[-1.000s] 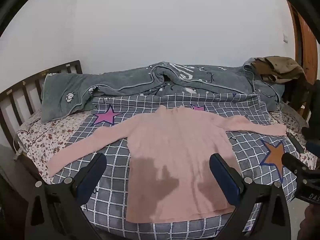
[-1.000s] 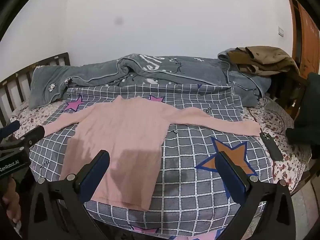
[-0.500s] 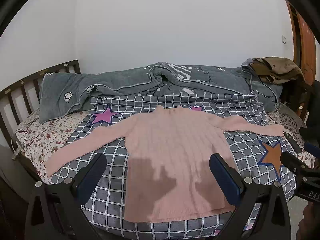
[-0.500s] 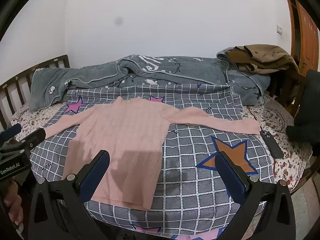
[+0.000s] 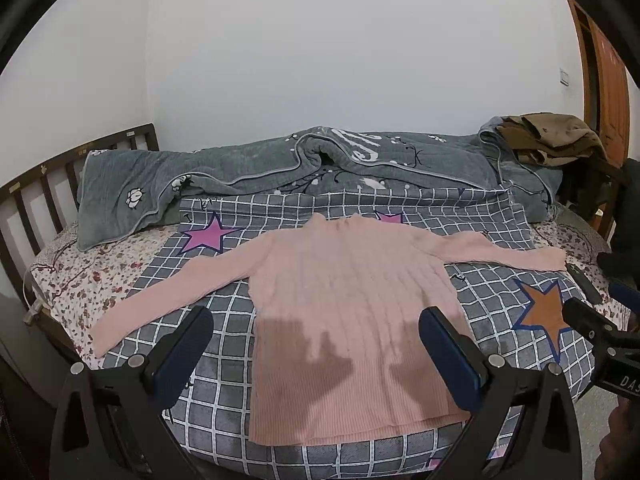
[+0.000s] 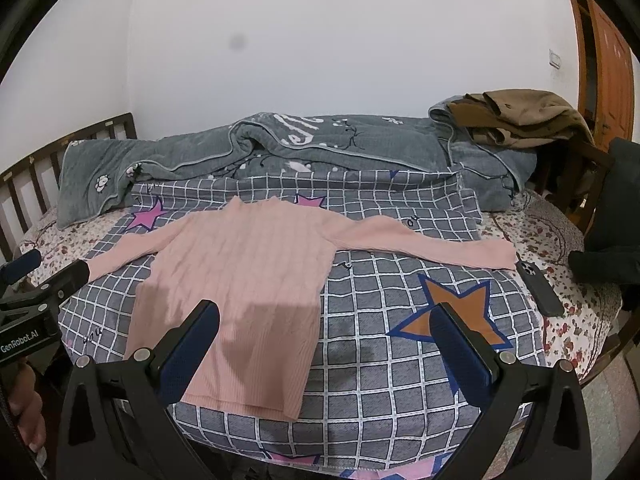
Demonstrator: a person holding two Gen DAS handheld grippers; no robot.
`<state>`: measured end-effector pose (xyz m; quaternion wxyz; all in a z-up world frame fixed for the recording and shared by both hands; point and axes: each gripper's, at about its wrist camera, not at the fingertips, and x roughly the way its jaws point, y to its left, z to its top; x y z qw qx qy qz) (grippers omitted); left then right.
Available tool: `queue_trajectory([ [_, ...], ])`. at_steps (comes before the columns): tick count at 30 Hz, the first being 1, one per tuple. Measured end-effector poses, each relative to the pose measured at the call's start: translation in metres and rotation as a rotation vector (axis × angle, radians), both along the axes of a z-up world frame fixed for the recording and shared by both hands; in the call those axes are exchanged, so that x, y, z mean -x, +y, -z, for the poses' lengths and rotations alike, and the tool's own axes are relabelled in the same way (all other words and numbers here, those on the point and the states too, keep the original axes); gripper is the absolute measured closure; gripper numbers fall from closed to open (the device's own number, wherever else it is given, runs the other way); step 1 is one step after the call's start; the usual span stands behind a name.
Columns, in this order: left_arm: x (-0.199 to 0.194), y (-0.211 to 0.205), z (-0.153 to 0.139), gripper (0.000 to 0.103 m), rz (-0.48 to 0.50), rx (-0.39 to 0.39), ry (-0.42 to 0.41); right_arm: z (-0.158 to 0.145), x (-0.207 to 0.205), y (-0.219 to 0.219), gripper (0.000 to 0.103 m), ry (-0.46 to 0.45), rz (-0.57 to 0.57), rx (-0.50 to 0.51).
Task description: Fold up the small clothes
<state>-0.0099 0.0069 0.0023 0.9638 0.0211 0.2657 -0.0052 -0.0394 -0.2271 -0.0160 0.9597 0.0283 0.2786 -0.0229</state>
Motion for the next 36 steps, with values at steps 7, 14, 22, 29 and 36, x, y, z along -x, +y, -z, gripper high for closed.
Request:
queue_trajectory([
  [7,0.0,0.0003,-0.0002,0.0,0.001,0.001,0.0,-0.0024,0.0005,-0.003,0.0,-0.003,0.005,-0.002],
  [14,0.001,0.0,-0.0004,0.0,0.002,0.003,0.0,-0.0026,0.0007,-0.0047,0.0,-0.003,0.007,-0.002],
  [22,-0.0003,0.0004,-0.0037,0.0,0.003,0.004,-0.001,-0.0026,0.0003,-0.0054,0.0,-0.003,0.008,-0.001],
  [29,-0.0022,0.0022,-0.0057,0.0,0.003,0.007,-0.003,-0.003,-0.0004,-0.006,0.0,-0.003,0.009,-0.002],
  [36,-0.0016,0.0023,-0.0052,0.0,0.003,0.008,-0.002,-0.0032,-0.0002,-0.0055,0.0,-0.004,0.006,0.0],
])
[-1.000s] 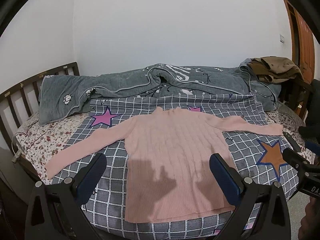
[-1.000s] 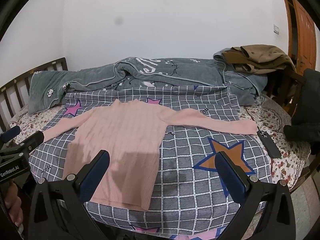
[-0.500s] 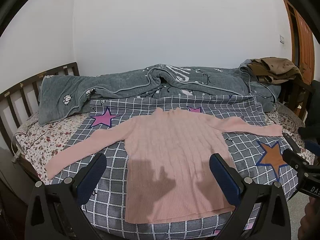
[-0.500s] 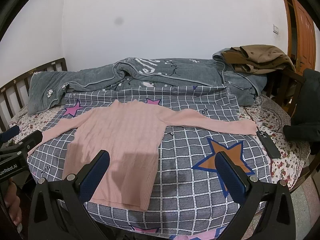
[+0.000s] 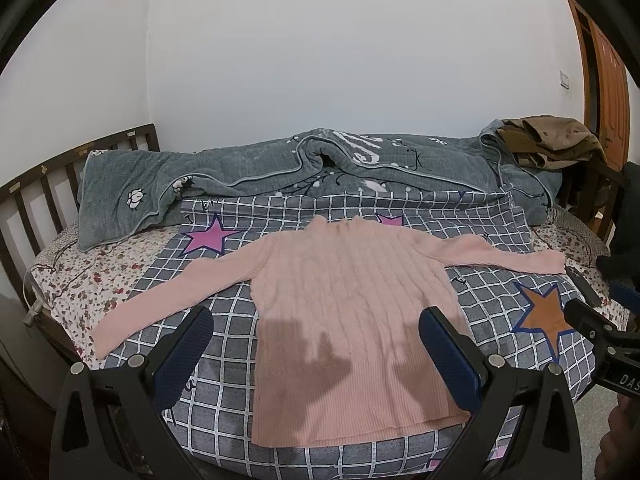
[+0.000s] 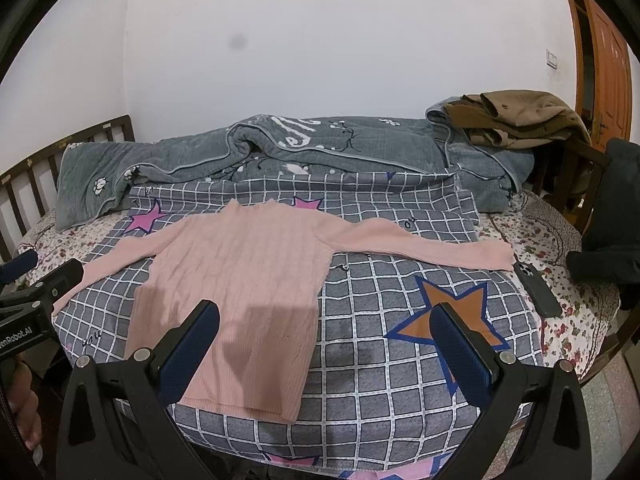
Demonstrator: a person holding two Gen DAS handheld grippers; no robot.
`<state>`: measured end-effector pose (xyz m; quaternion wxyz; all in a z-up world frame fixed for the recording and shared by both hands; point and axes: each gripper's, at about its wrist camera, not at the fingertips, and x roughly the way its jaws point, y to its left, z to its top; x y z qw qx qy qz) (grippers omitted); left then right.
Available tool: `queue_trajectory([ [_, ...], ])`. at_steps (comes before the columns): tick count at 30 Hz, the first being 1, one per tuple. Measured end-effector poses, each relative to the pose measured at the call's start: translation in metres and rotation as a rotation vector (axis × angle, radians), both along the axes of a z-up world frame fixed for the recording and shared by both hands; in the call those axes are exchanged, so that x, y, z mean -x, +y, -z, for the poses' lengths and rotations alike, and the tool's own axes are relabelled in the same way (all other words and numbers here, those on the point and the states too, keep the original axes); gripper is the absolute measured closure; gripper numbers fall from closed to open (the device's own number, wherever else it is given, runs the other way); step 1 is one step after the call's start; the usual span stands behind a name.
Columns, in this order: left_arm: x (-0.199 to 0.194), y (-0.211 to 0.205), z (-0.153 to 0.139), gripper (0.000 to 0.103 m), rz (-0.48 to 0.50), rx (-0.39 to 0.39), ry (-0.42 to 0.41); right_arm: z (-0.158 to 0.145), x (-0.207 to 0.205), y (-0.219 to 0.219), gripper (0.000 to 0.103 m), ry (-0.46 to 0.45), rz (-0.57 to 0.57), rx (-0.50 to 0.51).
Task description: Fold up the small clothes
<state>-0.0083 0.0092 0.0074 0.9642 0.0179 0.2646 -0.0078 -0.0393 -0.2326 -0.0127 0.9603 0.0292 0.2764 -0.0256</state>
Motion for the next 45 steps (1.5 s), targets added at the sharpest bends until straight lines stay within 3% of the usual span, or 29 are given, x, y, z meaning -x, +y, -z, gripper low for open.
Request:
queue_trajectory([
  [28,-0.008,0.013,0.008,0.0,-0.004,0.002,-0.006,0.0,-0.004,0.019,0.0,-0.024,-0.016,0.015],
  [36,-0.034,0.038,0.035,0.0,-0.003,0.056,0.041,0.013,-0.033,0.041,0.0,-0.032,-0.056,0.025],
  [41,-0.058,0.072,0.067,0.0,-0.051,0.12,0.078,0.031,-0.06,0.065,0.0,0.009,-0.123,0.007],
  [45,-0.079,0.111,0.1,0.0,-0.159,0.116,0.091,0.047,-0.074,0.087,0.0,0.02,-0.184,0.001],
])
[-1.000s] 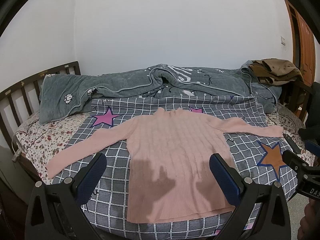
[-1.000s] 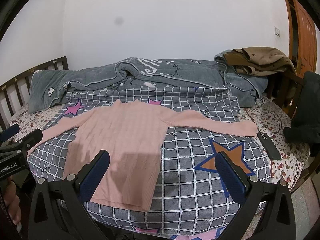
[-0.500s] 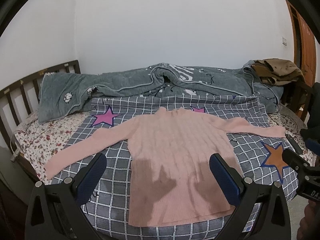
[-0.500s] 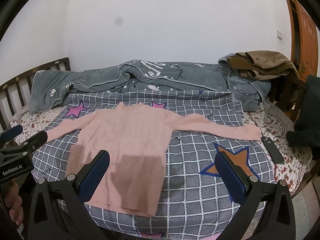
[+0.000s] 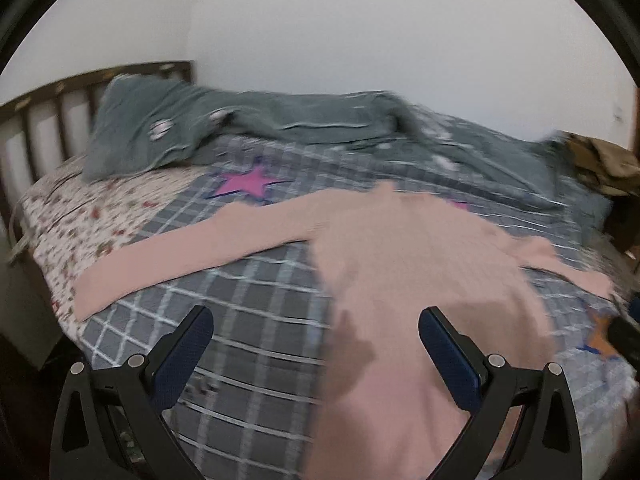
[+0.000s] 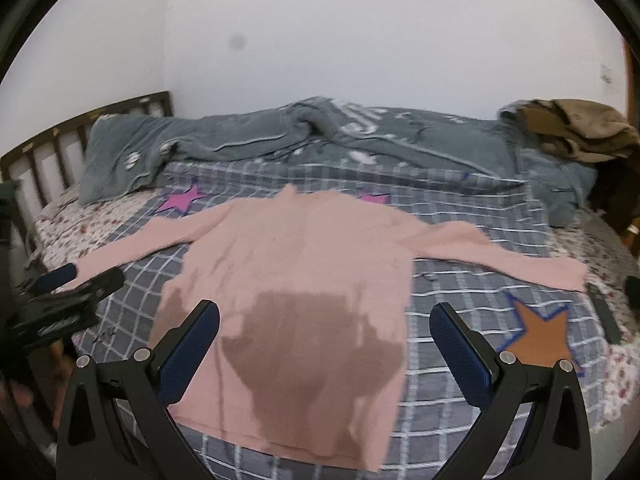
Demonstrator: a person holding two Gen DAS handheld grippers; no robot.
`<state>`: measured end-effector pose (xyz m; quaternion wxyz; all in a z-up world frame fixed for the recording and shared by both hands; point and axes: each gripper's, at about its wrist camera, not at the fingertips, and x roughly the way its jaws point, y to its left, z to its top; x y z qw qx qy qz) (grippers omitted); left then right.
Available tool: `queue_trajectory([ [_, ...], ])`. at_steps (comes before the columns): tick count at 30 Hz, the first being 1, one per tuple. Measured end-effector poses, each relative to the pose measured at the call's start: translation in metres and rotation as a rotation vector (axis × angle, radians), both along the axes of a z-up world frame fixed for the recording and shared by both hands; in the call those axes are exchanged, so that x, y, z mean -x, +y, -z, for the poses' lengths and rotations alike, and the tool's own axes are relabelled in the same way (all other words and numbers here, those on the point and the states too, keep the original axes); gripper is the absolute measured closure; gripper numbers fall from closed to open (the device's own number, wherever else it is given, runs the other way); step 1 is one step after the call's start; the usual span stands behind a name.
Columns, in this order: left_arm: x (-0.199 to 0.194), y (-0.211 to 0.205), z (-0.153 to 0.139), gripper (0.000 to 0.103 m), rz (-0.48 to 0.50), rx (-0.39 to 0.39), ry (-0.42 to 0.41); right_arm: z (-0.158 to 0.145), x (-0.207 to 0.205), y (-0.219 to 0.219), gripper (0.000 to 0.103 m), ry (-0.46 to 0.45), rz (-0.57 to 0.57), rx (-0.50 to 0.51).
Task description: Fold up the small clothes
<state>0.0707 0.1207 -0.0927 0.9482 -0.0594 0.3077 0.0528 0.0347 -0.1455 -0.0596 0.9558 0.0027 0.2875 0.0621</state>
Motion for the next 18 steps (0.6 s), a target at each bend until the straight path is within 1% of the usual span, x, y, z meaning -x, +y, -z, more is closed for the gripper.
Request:
queue_trajectory([
  [2,-0.011,0.025,0.017,0.0,-0.045,0.0,0.029,0.01,-0.006,0.008,0.0,0.016,-0.027,-0.008],
  [4,-0.018,0.052,0.03,0.0,-0.088,0.038,0.048,0.021,-0.013,0.015,0.0,0.026,-0.029,-0.001],
  [6,-0.023,0.078,0.039,0.001,-0.129,0.08,0.051,0.032,-0.02,0.021,0.001,0.044,-0.041,0.023],
  [9,-0.029,0.115,0.052,0.001,-0.189,0.109,0.068,0.047,-0.028,0.028,0.004,0.059,-0.042,0.047],
  [12,-0.034,0.148,0.066,0.001,-0.247,0.136,0.099,0.058,-0.036,0.03,0.006,0.09,-0.051,0.017],
  [14,-0.035,0.169,0.075,0.001,-0.282,0.162,0.107,0.063,-0.041,0.029,0.008,0.105,-0.072,-0.027],
  [16,-0.035,0.19,0.084,0.002,-0.312,0.207,0.112,0.064,-0.044,0.029,0.008,0.091,-0.084,-0.058],
  [17,-0.035,0.202,0.09,0.004,-0.333,0.242,0.12,0.064,-0.045,0.028,0.008,0.078,-0.077,-0.067],
  [18,-0.035,0.211,0.094,0.009,-0.341,0.275,0.124,0.064,-0.046,0.029,0.008,0.069,-0.071,-0.073],
])
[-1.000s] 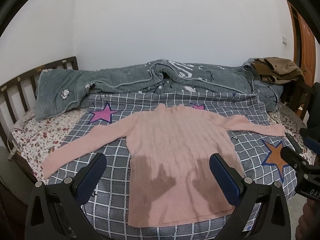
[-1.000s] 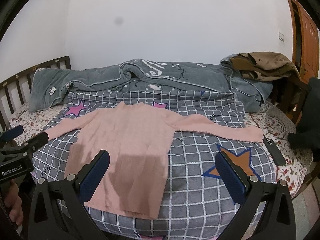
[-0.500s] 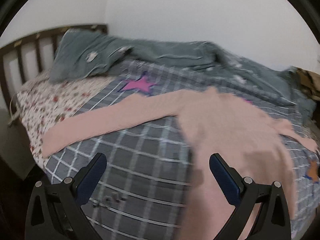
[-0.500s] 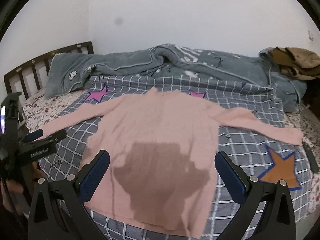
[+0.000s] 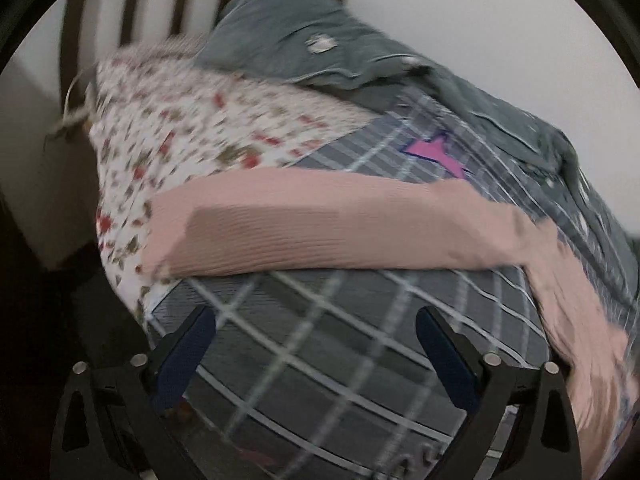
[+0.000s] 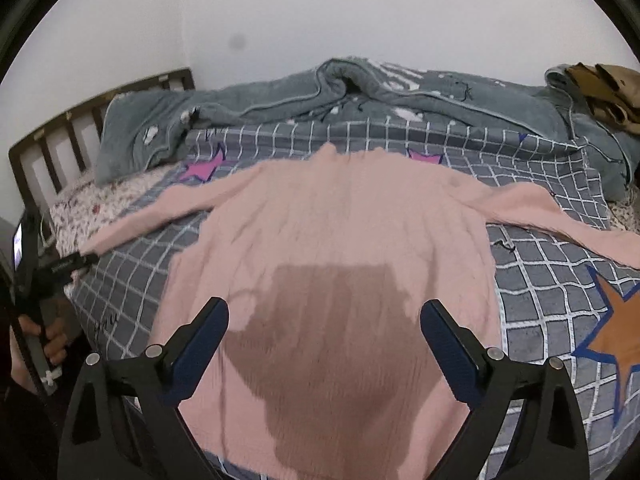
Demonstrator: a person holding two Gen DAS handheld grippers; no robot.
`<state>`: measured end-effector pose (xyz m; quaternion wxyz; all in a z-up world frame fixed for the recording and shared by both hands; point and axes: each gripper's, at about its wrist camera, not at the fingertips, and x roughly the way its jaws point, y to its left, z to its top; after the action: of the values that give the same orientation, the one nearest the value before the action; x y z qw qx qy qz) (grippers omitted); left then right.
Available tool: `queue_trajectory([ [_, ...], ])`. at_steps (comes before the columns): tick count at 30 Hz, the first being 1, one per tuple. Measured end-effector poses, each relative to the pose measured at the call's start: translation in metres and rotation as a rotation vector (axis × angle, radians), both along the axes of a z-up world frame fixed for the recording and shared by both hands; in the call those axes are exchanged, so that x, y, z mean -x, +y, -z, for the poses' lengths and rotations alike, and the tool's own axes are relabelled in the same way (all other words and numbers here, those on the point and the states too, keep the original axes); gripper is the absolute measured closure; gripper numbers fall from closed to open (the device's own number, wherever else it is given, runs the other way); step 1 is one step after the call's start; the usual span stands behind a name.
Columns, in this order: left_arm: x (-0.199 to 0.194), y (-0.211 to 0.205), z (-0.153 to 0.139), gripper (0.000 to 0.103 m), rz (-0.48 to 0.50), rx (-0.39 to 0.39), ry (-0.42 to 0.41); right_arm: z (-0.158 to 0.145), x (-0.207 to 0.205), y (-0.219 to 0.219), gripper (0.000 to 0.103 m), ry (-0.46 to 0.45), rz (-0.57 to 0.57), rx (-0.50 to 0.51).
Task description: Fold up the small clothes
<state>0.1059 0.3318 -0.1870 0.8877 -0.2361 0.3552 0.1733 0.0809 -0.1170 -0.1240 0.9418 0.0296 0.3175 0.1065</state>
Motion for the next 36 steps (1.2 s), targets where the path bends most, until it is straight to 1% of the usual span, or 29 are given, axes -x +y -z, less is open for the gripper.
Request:
queue_trajectory([
  [1,0.0,0.009,0.005,0.012,-0.01,0.043,-0.005,0.001,-0.002,0.0,0.008,-0.002,0.003,-0.009],
  [2,0.0,0.021,0.011,0.015,-0.024,0.106,-0.015,0.002,-0.006,0.001,0.008,0.005,0.002,-0.02],
  [5,0.001,0.041,0.02,0.02,-0.058,0.204,-0.05,0.007,-0.016,0.004,0.008,0.025,0.004,-0.025],
  [8,-0.001,0.05,0.02,0.021,-0.087,0.216,-0.052,0.011,-0.026,0.006,0.008,0.04,0.03,-0.001],
  [10,-0.004,0.059,0.022,0.025,-0.103,0.257,-0.059,0.013,-0.033,0.004,0.008,0.049,0.038,-0.013],
  [13,-0.009,0.068,0.022,0.033,-0.135,0.283,-0.063,0.015,-0.041,-0.003,0.008,0.059,0.051,-0.042],
  [15,-0.011,0.072,0.023,0.043,-0.15,0.285,-0.059,0.015,-0.047,-0.006,0.008,0.06,0.056,-0.051],
  [17,-0.012,0.074,0.022,0.046,-0.163,0.285,-0.053,0.014,-0.052,-0.01,0.008,0.059,0.064,-0.055],
  [18,-0.012,0.075,0.022,0.053,-0.17,0.283,-0.05,0.014,-0.054,-0.011,0.008,0.059,0.065,-0.059],
  [19,-0.012,0.077,0.022,0.058,-0.179,0.276,-0.046,0.013,-0.055,-0.013,0.008,0.058,0.064,-0.066],
  [21,-0.011,0.078,0.019,0.079,-0.202,0.249,-0.034,0.013,-0.058,-0.018,0.008,0.051,0.064,-0.084],
  [22,-0.01,0.079,0.015,0.085,-0.213,0.231,-0.03,0.013,-0.058,-0.019,0.008,0.049,0.066,-0.088],
  [23,-0.009,0.08,0.012,0.095,-0.223,0.216,-0.029,0.014,-0.059,-0.022,0.008,0.05,0.068,-0.096],
  [25,-0.009,0.078,-0.002,0.096,-0.223,0.191,-0.036,0.016,-0.061,-0.027,0.008,0.054,0.067,-0.11],
  [27,-0.012,0.071,-0.017,0.096,-0.216,0.143,-0.04,0.016,-0.062,-0.032,0.008,0.053,0.069,-0.12],
  [28,-0.015,0.064,-0.028,0.096,-0.209,0.109,-0.049,0.016,-0.062,-0.037,0.008,0.052,0.069,-0.126],
  [30,-0.023,0.05,-0.048,0.096,-0.186,0.07,-0.075,0.016,-0.061,-0.045,0.008,0.053,0.066,-0.135],
  [32,-0.033,0.034,-0.064,0.096,-0.151,0.045,-0.095,0.014,-0.058,-0.057,0.008,0.049,0.067,-0.143],
  [36,-0.068,-0.025,-0.1,0.097,-0.026,-0.02,-0.132,0.011,-0.046,-0.084,0.008,0.026,0.09,-0.114],
])
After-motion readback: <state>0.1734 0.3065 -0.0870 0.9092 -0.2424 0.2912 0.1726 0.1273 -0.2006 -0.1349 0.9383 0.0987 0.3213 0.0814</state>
